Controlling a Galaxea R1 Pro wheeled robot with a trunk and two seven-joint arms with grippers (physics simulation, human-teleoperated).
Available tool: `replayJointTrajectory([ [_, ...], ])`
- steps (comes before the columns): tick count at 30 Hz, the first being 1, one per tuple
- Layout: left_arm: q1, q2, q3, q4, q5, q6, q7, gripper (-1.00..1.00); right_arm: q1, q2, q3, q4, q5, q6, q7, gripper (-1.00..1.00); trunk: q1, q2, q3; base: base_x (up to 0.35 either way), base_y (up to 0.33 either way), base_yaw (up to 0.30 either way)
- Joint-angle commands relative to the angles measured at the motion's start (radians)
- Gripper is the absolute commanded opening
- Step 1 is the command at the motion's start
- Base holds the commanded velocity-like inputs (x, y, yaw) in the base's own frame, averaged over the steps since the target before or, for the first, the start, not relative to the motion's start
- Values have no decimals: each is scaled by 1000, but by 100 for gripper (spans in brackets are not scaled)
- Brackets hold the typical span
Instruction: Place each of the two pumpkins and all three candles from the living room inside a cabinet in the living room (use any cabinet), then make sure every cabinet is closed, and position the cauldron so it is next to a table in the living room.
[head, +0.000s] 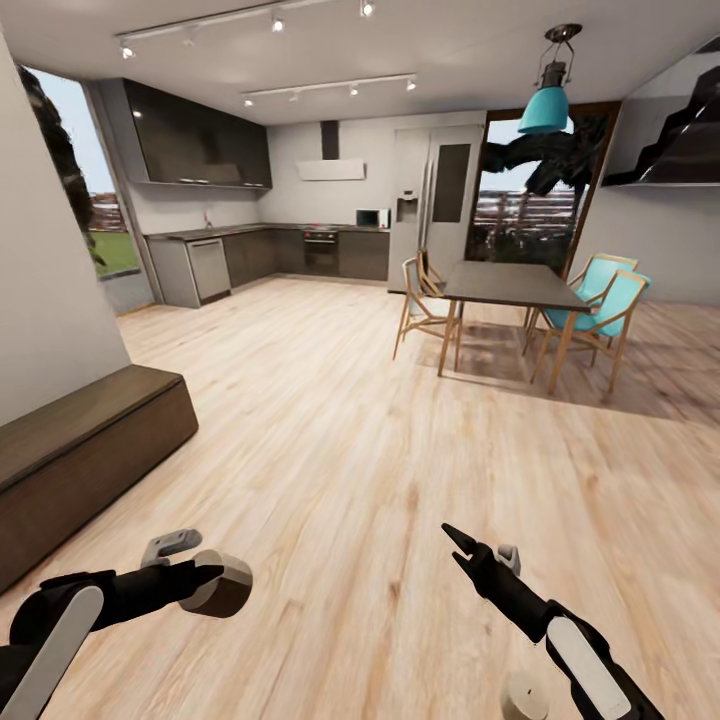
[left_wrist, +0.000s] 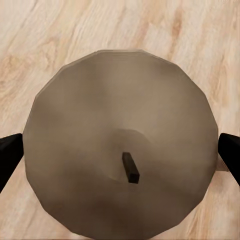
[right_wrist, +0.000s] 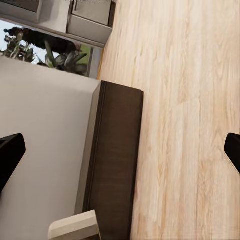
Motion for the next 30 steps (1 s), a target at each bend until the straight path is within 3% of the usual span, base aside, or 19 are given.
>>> replayJointTrajectory([
  [1,-1,0,1,-1,4,5,-3,-100,-1,-1,2,0,-9,4,0,100,0,0,-1,246,-227,0],
  [12,-1,-1,-1,0,3,5,-3,-100,-1,-1,2,-1,-9,4,0,100,0,0,-1,115,-293,-202],
  [24,-1,-1,-2,2,6,5,-3,-100,-1,2,2,-1,-6,5,-11,100,0,0,-1,114,-203,-18],
  [26,-1,-1,-2,2,7,4,-3,-100,-1,2,2,-1,-2,6,-63,100,0,0,-1,6,-7,0],
  [30,-1,0,-1,2,7,5,-3,-100,-1,0,1,-2,-4,29,-255,100,0,0,-1,2,-2,0],
])
